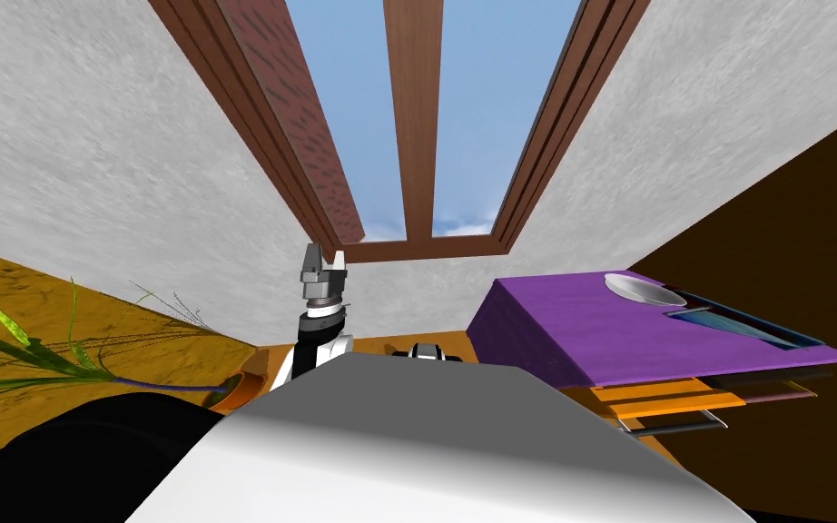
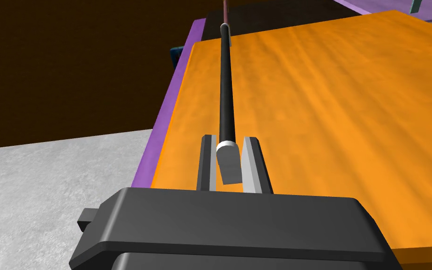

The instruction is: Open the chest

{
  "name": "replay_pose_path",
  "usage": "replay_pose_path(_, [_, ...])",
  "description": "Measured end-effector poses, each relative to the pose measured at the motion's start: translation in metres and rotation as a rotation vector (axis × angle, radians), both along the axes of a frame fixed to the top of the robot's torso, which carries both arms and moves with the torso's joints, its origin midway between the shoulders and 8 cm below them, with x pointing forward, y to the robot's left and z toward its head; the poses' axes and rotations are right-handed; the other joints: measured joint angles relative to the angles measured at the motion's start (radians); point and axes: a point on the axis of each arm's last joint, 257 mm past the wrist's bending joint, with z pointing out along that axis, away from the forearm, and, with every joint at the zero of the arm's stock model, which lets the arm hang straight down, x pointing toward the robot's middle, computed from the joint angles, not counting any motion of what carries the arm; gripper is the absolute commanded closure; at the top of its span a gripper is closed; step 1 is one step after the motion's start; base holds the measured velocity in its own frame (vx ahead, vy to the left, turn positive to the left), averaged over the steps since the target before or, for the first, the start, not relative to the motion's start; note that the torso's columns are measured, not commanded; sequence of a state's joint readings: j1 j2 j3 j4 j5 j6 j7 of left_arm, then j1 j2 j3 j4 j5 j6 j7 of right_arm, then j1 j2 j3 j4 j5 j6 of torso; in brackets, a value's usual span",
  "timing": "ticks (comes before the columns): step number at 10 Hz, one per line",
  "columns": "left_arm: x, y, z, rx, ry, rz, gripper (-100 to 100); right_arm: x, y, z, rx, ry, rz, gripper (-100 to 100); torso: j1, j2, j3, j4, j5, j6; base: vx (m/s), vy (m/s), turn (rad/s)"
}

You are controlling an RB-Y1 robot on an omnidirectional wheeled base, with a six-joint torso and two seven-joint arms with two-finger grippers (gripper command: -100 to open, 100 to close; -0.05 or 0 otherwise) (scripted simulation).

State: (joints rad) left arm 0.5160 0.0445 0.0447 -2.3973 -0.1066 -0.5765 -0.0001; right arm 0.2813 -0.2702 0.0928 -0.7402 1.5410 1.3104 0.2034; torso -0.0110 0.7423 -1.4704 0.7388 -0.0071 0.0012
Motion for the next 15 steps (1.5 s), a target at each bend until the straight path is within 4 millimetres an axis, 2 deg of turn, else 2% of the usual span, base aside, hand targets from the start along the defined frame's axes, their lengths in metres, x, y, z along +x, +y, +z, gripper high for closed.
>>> replay_pose_path(3, [0.0,0.0,0.0,0.0,0.0,0.0,0,0.004,-0.01,0.002,0.007,-0.004,-0.009,100,0.004,-0.007,-0.005,-0.002,0.0,-0.001,-0.18,0.011,0.047])
replay_pose_path(7, [0.0,0.0,0.0,0.0,0.0,0.0,0,0.008,-0.013,0.003,0.005,0.0,-0.028,100,0.004,-0.002,-0.002,-0.001,0.002,0.0,-0.196,-0.014,0.076])
replay_pose_path(8, [0.0,0.0,0.0,0.0,0.0,0.0,0,0.008,-0.014,0.004,0.005,0.002,-0.036,-100,0.005,-0.003,-0.003,-0.001,0.001,-0.001,-0.212,0.083,0.154])
replay_pose_path(10, [0.0,0.0,0.0,0.0,0.0,0.0,0,0.022,-0.038,0.016,-0.001,0.006,-0.066,-100,0.012,-0.008,-0.007,-0.001,0.008,-0.002,-0.144,0.117,0.135])
replay_pose_path(15, [0.0,0.0,0.0,0.0,0.0,0.0,0,0.049,-0.092,0.046,-0.009,0.008,-0.123,-100,0.01,-0.004,-0.005,0.0,0.007,-0.001,-0.118,0.093,0.116])
